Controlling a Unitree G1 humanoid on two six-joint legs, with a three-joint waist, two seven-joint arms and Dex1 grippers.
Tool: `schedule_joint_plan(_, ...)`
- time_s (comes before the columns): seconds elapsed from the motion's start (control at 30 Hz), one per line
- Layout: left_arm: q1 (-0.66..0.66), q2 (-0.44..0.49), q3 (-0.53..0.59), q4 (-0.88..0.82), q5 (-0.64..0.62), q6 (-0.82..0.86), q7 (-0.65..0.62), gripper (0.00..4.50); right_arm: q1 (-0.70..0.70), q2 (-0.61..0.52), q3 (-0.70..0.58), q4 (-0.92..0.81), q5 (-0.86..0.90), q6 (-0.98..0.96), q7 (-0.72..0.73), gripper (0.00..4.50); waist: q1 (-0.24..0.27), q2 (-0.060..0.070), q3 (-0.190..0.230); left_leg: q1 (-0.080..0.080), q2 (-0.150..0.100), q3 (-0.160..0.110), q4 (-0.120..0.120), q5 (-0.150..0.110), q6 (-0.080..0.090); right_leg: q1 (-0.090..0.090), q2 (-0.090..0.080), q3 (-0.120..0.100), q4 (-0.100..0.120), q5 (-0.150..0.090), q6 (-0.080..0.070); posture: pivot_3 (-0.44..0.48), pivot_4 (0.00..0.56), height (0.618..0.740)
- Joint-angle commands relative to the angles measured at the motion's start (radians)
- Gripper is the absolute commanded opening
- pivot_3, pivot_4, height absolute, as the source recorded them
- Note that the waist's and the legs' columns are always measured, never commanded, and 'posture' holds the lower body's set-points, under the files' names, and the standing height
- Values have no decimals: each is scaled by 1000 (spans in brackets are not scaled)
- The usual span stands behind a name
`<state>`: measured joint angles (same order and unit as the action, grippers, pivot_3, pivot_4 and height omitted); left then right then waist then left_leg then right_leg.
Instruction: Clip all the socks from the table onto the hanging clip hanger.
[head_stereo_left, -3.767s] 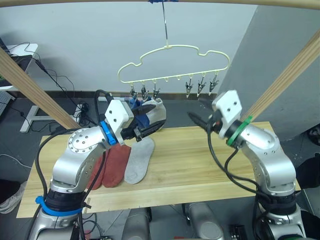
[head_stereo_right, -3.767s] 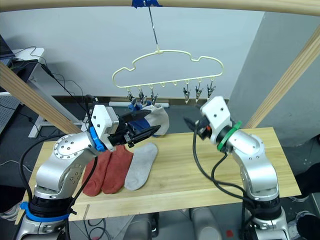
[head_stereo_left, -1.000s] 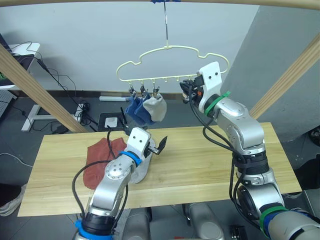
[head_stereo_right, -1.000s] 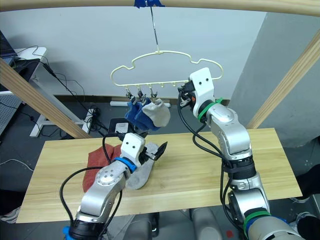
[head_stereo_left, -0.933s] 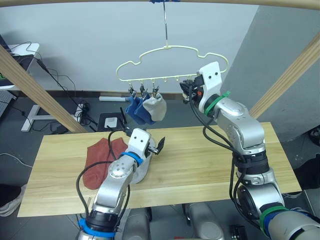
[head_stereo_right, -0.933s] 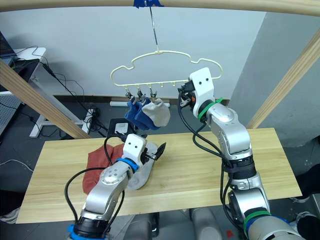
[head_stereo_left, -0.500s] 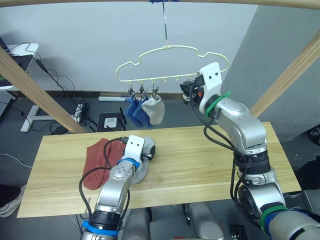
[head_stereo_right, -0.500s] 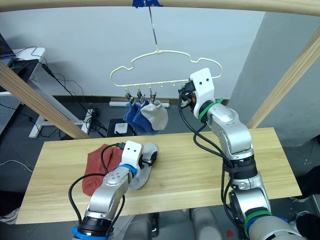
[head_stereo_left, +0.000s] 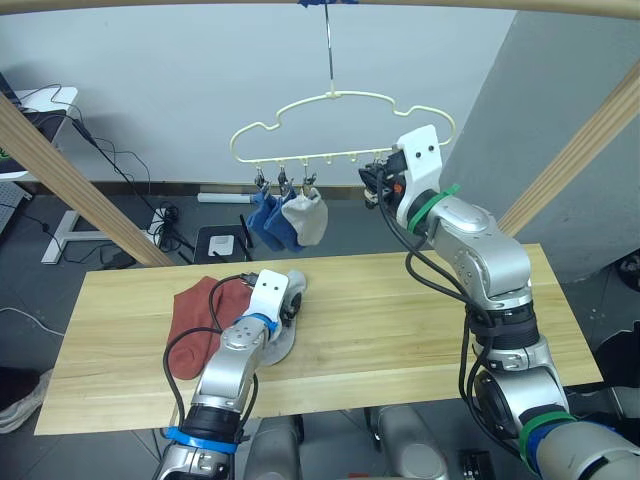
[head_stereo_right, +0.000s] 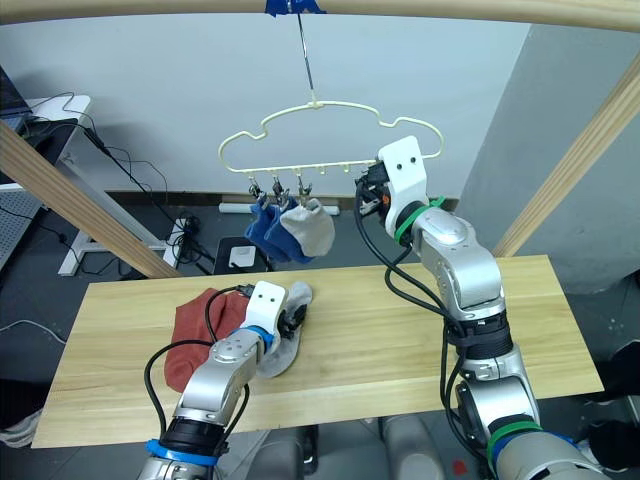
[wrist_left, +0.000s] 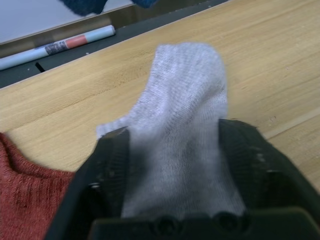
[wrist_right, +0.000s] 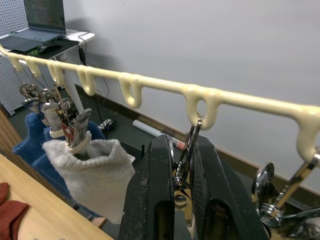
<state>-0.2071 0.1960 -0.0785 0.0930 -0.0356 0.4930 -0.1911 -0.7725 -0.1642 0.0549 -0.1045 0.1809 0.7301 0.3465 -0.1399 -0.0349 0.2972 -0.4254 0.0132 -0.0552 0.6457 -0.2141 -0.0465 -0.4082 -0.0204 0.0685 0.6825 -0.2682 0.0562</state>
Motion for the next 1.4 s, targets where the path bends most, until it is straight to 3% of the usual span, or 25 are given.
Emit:
schedule_joint_plan(0.03, 33, 7, -24, 14, 14, 9, -24, 1659, -10, 8, -7, -54, 19, -6, -5, 102, 0, 0, 0, 0, 0, 0, 0, 0, 0, 0, 0, 0, 0, 0, 0, -207, 257, 740)
schedule_joint_plan(0.23, 49, 15, -66, 2, 37, -56, -57, 2, -8, 13, -11, -56, 19, -6, -8, 102, -1, 3, -2, 0, 0, 0, 0, 0, 0, 0, 0, 0, 0, 0, 0, -210, 256, 740)
schedule_joint_plan(0.53, -29, 13, -180, -20, 202, -516, -9, 0, -20, 39, -39, -76, 56, 33, -26, 102, -1, 3, -2, 0, 1, 0, -1, 0, 0, 0, 0, 0, -1, 0, 0, -224, 258, 740)
schedule_joint_plan(0.7, -87, -15, -172, 5, 257, -650, 64, 0, -24, 47, -46, -98, 90, 70, -24, 102, -3, 3, -2, -1, 0, 1, -1, 0, 0, 0, -1, 1, -1, 0, 0, -227, 261, 740)
schedule_joint_plan(0.93, -155, -41, -165, 32, 256, -709, 68, 0, -16, 48, -45, -124, 136, 128, -15, 102, -5, 3, -2, -1, -1, 1, -1, 0, 0, -1, 0, 0, -1, 0, 0, -229, 265, 740)
schedule_joint_plan(1.4, -131, -106, -163, 16, 118, -586, -72, 0, -16, 44, -47, -132, 170, 148, -28, 102, -6, 3, -2, -1, -1, 1, -1, 0, 0, -1, 1, 0, -1, 0, 0, -227, 268, 740)
